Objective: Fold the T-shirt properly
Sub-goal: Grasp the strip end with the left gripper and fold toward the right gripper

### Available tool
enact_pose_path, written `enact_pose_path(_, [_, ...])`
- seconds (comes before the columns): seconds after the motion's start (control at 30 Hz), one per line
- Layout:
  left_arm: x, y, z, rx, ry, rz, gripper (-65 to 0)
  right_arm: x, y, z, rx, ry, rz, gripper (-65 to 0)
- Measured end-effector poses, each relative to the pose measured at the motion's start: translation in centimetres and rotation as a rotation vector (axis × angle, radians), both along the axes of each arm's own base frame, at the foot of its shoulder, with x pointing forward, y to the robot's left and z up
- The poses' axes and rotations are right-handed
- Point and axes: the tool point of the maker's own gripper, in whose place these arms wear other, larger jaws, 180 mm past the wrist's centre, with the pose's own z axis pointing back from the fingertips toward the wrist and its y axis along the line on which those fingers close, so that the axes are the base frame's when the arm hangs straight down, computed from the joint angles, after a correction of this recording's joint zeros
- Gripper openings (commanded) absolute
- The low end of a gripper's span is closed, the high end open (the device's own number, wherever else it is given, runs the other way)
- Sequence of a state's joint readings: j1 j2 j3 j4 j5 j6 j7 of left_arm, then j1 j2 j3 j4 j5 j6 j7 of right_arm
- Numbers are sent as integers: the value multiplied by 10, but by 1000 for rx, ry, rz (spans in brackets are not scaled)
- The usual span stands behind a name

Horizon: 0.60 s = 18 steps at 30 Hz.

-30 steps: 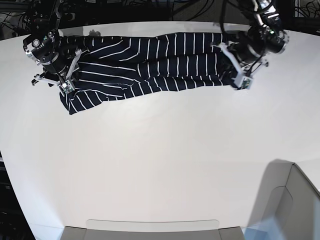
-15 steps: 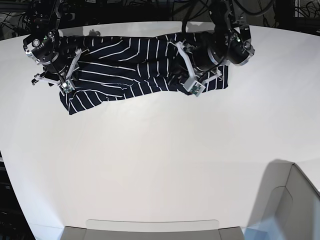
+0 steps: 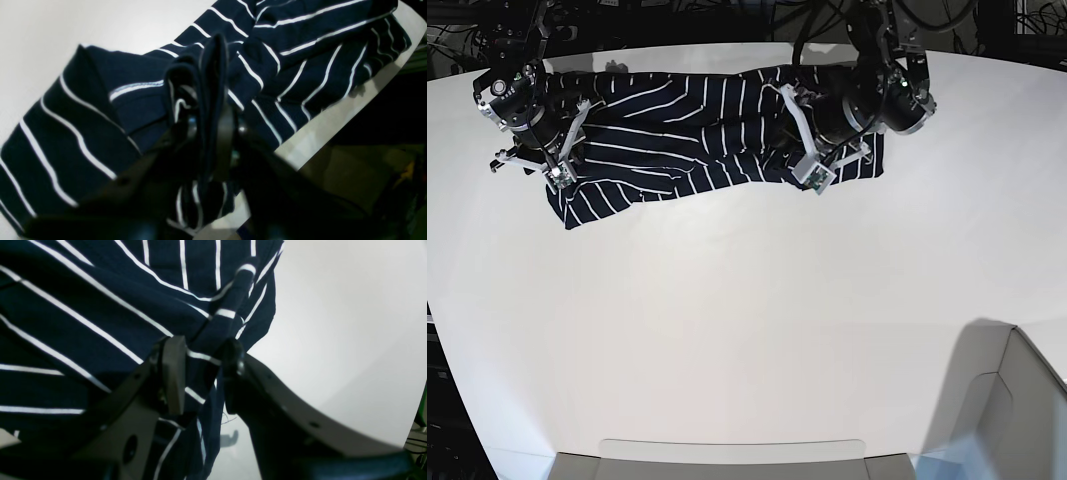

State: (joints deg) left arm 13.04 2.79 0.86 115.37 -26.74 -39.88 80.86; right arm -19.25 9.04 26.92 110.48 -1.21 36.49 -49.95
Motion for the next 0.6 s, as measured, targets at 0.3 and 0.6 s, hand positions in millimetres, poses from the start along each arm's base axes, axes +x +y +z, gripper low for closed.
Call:
enact_pose_path(0.3, [-8, -22, 3, -12, -10, -95, -455, 0, 1, 0, 4, 0, 0, -458])
enact_pose_path(0.6, [5, 16, -1, 56, -25, -24, -559, 0, 1, 0, 4, 0, 0, -458])
